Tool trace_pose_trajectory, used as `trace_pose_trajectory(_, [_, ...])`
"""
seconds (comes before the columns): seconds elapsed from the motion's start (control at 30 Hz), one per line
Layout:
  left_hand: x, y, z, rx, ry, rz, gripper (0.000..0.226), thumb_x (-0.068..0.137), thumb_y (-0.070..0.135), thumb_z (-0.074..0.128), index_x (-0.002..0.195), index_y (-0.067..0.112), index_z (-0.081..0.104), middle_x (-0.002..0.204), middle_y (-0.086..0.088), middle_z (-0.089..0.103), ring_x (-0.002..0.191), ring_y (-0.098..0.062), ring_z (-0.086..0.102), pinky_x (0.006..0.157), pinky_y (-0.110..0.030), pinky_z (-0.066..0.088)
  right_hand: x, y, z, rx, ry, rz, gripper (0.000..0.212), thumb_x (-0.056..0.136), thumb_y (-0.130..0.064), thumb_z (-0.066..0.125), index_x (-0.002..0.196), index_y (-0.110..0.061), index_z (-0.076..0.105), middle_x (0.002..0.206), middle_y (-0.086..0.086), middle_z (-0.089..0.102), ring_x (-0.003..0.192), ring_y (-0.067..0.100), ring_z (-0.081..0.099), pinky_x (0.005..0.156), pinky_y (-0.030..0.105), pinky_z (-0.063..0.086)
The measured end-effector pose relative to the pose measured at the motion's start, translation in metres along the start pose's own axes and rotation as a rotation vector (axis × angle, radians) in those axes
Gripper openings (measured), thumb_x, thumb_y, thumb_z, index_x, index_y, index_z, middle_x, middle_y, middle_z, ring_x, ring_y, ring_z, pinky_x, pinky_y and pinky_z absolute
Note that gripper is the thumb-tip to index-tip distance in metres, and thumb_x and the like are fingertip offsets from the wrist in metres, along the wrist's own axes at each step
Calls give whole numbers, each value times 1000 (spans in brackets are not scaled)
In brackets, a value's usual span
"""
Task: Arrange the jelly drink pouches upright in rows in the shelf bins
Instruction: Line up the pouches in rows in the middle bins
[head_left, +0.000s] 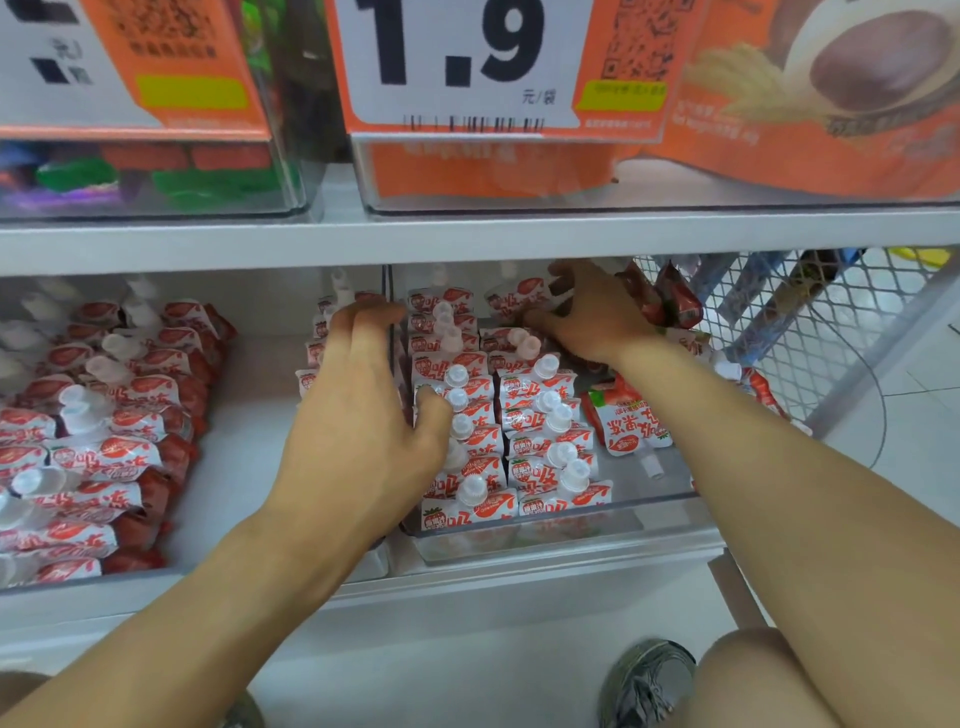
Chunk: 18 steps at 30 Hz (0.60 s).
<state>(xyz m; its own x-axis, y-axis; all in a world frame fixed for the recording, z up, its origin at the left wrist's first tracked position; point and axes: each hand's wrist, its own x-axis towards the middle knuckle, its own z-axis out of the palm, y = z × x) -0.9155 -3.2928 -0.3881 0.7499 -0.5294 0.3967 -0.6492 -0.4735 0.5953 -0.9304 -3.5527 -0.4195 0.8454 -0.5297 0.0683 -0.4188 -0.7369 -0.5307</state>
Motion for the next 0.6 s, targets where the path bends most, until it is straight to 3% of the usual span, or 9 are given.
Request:
trace_pose_trajectory(0.07, [0, 0, 0, 2, 3, 1, 56, 74, 19, 57, 128, 17, 43, 114, 11, 34, 88, 7, 30, 73, -9, 24, 2, 0, 2, 13, -18, -39, 52, 90, -35, 68, 135, -19, 46, 101, 3, 62, 98, 21, 61, 82, 25, 41])
trace_pose_trajectory(0.1, [0, 1, 1, 1, 3, 1, 56, 74, 19, 57, 128, 17, 44, 114, 11, 34, 88, 7, 30, 73, -9, 24, 1, -1, 1, -15, -42, -58, 45, 92, -34, 65, 132, -22, 48, 101, 3, 58, 95, 21, 60, 81, 26, 41])
trace_pose_trajectory(0.23, [0, 2, 1, 2, 11, -2, 54, 73, 19, 57, 126, 17, 45, 113, 12, 33, 87, 6, 31, 70, -9, 24, 0, -1, -1, -16, -49, -111, 36, 92, -29, 66, 124, -18, 53, 122, 5, 57, 105, 19, 57, 91, 28, 43])
trace_pose_trajectory(0.43, [0, 3, 1, -6, 6, -7, 53, 73, 20, 56, 125, 18, 46, 115, 11, 37, 90, 2, 37, 73, -10, 27, 12, -8, -9, 60, -273, -73, 39, 96, -28, 60, 133, -31, 49, 118, 0, 58, 102, 17, 56, 86, 29, 43])
trace_pose_trajectory(0.6, [2, 0, 1, 26, -9, 30, 51, 73, 15, 60, 123, 14, 50, 118, 5, 40, 96, -3, 42, 82, -5, 27, 25, -9, 2, 109, -336, -81, 24, 94, -40, 59, 115, -30, 53, 118, 1, 64, 108, 21, 61, 95, 39, 47])
